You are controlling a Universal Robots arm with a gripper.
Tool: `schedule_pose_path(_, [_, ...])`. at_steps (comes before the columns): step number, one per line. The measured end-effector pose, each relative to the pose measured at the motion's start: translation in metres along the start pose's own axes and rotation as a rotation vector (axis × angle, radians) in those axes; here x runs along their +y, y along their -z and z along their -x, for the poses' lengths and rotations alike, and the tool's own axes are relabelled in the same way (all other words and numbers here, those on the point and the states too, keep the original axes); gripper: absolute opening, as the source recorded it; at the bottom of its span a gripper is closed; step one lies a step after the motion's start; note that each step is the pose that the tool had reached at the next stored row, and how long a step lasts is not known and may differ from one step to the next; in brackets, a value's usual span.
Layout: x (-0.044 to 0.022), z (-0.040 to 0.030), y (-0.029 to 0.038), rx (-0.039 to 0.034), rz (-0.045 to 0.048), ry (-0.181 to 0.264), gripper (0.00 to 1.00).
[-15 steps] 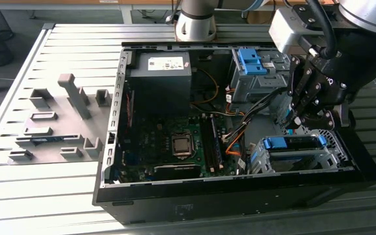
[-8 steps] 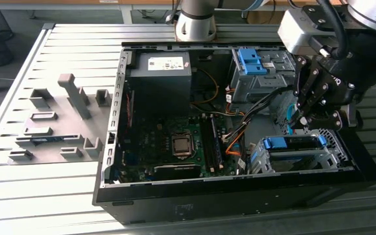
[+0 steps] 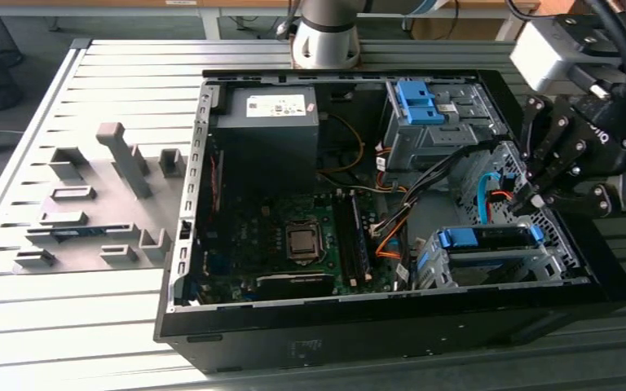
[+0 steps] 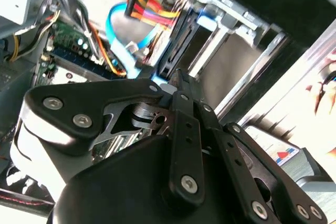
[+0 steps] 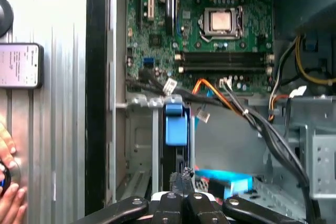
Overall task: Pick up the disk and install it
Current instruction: 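Insert the first disk wire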
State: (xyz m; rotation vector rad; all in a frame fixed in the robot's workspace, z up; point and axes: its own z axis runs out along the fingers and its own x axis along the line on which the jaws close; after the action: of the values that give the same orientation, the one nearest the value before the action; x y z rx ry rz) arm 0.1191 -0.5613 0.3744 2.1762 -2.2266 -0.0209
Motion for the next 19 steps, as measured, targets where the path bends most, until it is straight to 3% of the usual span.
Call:
schedule_pose_path(4, [-0.0095,0.0006,-0.0014,0.0001,0.0001,0.007,0.11])
schedule_pose_path(8, [-0.0113,0.0007,-0.0029,0.0013,-0.0003,0.043,0.11])
schedule_pose_path(13, [-0.0140,0.0077,-0.0039,0.0017,0.0006,0.047,0.11])
schedule_pose_path(19, [-0.0170,0.0131,-0.0102,0.0013,0.0006,0.050,0.11])
